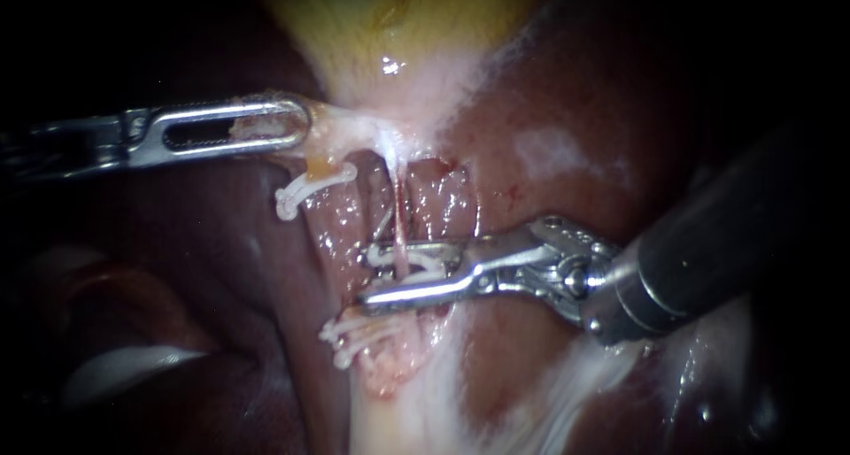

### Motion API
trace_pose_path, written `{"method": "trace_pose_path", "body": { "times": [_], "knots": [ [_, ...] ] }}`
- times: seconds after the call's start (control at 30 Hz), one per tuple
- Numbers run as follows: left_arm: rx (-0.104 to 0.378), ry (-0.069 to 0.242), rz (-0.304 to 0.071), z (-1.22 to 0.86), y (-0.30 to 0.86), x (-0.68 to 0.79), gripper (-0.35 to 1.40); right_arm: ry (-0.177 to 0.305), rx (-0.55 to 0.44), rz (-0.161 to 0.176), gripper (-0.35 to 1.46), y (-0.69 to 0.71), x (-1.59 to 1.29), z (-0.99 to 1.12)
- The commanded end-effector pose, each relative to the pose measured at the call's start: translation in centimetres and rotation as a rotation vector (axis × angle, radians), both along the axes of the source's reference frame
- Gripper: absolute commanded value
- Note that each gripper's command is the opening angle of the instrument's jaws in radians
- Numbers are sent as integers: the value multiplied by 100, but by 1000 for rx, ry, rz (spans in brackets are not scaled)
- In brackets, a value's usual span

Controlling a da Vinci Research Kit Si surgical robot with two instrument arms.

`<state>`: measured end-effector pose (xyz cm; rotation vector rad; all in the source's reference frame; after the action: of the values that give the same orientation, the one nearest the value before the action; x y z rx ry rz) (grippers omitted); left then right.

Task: Clipping second clip right tube

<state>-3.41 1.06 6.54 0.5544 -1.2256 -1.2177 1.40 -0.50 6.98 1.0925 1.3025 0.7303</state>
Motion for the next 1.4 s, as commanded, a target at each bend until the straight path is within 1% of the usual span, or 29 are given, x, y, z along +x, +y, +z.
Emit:
{"method": "trace_pose_path", "body": {
  "times": [0.03, 0.1, 0.17, 0.47, 0.6, 0.67, 0.7, 0.77, 0.8, 0.83, 0.9, 0.97, 1.4],
  "knots": [
    [0, 0, 0, 0, 0, -1, -35, 4, 2, -7, 48, -1, 1, -1],
    [0, 0, 0, 0, 0, -1, -35, 11, 8, -12, 47, -3, 5, -3],
    [0, 0, -1, 0, 0, -1, -35, 18, 10, -7, 47, -4, 9, -4],
    [0, 0, -1, 0, 0, -1, -35, 16, 15, -6, 45, -4, 12, -5],
    [0, 0, -1, 0, 0, -1, -35, 17, 16, -6, 36, -3, 10, -4],
    [0, 0, -1, 1, 0, -1, -35, 15, 22, -7, 25, -2, 8, -3],
    [0, 0, -1, 1, 0, -1, -35, 9, 26, -1, 7, -1, 7, -3],
    [0, 0, -1, 1, -1, -1, -35, 10, 27, -2, -26, 0, 3, -3],
    [0, 0, -1, 1, -1, -1, -35, 10, 27, -3, -35, 0, 1, -2],
    [0, 0, 0, 1, 0, -1, -35, 6, 26, -7, -35, 0, 0, -2],
    [0, 0, 0, 1, 0, -1, -35, -22, 20, -18, -35, -1, -1, -2],
    [-1, 0, 0, 1, 0, -1, -35, -40, 15, -29, -35, -1, -1, -2],
    [-1, 0, -1, 3, -1, -2, -35, -39, 4, -31, -35, -1, -2, -2]
  ]
}}
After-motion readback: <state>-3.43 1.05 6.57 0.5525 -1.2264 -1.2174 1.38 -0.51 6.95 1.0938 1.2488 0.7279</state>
